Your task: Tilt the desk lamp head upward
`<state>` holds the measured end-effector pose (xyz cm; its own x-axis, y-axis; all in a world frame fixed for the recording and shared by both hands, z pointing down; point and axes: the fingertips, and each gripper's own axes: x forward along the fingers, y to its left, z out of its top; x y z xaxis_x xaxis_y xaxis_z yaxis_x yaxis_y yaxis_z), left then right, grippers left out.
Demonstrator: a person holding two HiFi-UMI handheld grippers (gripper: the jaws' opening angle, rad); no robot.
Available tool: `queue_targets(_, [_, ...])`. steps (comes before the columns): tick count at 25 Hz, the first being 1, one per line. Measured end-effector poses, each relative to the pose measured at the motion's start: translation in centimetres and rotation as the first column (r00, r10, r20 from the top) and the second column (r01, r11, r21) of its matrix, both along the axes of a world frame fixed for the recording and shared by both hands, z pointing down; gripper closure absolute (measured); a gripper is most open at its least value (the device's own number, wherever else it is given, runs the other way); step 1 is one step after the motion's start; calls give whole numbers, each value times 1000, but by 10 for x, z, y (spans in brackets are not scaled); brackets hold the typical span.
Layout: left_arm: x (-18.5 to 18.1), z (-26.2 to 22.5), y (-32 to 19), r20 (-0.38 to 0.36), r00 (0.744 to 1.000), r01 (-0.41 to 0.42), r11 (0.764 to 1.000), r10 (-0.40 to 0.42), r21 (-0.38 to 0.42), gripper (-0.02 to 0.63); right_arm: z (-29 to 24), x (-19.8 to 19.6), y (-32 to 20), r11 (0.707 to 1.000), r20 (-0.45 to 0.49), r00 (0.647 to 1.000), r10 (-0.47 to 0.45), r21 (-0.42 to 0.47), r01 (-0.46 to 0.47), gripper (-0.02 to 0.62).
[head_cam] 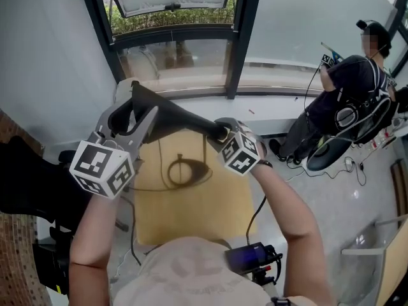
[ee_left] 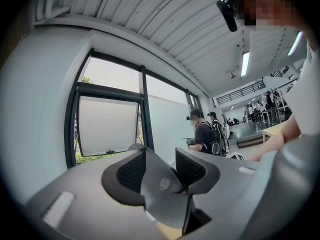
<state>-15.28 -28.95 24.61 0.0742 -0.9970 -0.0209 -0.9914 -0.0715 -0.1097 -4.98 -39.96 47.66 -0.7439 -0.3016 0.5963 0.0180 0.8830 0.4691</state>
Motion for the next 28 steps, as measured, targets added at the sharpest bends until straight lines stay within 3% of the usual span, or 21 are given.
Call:
queue_targets(7, [6, -10, -4, 22, 1000, 1, 1000, 0, -21, 419, 1, 3, 3, 999, 3, 1000, 11, -37, -11, 368])
queue_targets(11, [0, -32, -7, 53, 998, 26, 1000, -25, -13, 420, -30, -15, -9, 1000, 46, 999, -3, 15, 2, 370])
queue_targets(13, [-1, -39, -9, 61, 997, 45, 999, -44, -14, 423, -33, -18, -7, 1000, 41, 999, -8, -8, 9, 374])
queue_targets(17, [0, -26, -31, 23, 999, 24, 999, -23, -33, 425, -18, -11, -17, 999, 10, 1000, 6, -47, -6, 376])
queue_targets(22, [-12, 7, -53, -77, 996, -39, 999, 37, -25, 423, 3, -23, -36, 999, 3, 1000, 3, -44, -3, 374])
queue_targets(28, [-14, -18, -52, 5, 1000, -12, 1000, 12, 13, 416, -12, -26, -40, 999, 26, 999, -31, -26, 32, 374])
